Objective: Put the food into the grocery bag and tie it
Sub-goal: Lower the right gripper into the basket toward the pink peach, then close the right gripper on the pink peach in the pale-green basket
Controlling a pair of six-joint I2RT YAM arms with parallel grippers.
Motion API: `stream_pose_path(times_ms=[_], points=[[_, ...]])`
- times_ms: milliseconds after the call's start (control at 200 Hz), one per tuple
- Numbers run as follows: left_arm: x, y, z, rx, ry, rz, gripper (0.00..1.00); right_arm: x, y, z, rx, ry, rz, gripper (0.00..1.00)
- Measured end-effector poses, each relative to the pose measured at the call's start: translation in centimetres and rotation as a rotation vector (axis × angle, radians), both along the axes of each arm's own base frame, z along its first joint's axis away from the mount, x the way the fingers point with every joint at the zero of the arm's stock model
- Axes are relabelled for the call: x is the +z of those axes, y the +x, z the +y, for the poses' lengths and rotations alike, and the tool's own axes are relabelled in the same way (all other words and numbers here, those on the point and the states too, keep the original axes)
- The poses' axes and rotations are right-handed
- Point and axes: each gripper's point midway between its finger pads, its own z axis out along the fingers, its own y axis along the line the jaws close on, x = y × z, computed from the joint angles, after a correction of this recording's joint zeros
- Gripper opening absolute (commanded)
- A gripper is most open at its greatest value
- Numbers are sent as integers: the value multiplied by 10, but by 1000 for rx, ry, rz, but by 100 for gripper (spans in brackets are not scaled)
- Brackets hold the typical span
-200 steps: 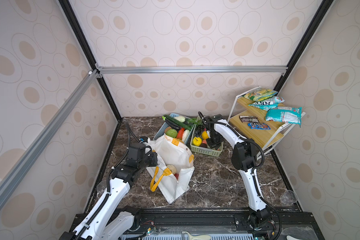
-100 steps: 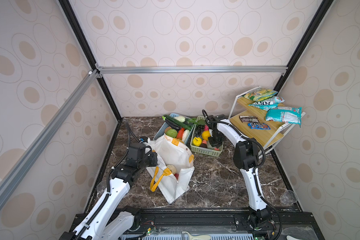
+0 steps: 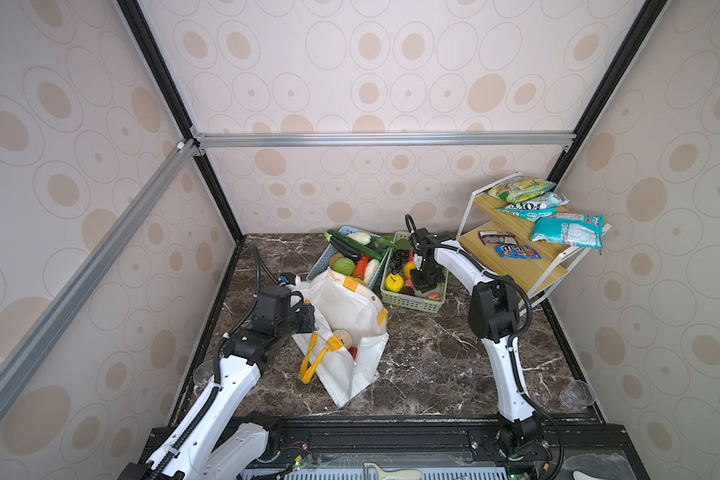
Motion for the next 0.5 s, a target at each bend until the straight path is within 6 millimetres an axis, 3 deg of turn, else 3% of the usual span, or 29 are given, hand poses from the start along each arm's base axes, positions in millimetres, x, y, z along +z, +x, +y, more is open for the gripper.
stream_pose_path(times_ms=[155, 230, 495], points=[[-1, 0, 0, 1, 2, 2, 0, 35, 4, -1, -13, 46, -63, 31], [-1, 1, 0, 1, 2, 3, 0, 46, -1, -5, -2, 43, -59, 35], [-4, 4, -1, -1, 2, 9, 0, 40, -25, -23, 54, -39, 40, 43]])
